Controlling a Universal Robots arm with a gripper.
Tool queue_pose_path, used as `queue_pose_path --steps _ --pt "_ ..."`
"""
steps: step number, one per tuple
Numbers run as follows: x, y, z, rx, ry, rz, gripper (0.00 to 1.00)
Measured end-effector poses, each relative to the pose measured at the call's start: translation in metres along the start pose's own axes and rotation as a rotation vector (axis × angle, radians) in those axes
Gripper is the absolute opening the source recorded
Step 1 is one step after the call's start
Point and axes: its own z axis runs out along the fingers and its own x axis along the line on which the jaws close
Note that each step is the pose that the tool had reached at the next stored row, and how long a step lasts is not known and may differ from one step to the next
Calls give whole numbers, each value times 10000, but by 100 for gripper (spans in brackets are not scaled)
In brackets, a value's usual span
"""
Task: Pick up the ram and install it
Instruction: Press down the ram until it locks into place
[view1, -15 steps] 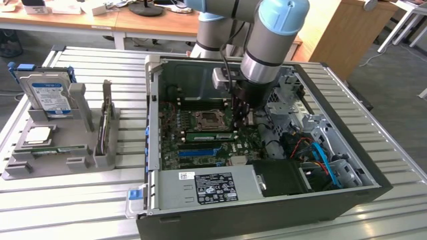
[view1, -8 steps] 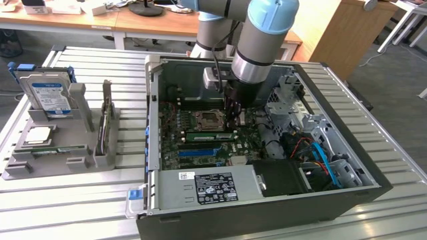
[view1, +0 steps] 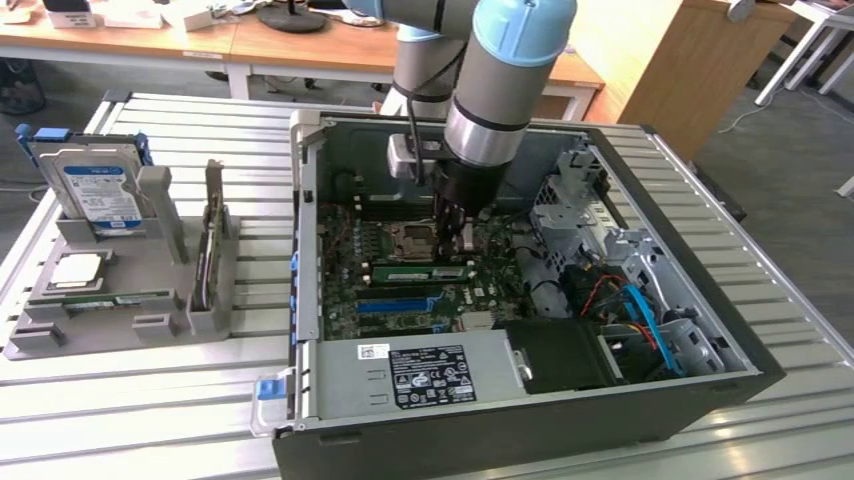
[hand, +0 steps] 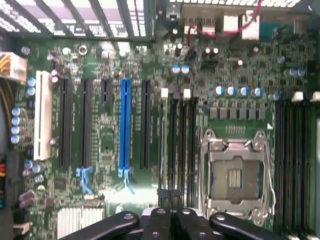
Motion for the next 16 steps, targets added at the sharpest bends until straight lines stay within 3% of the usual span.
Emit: queue_pose_path --steps 16 --pt "1 238 8 0 2 0 11"
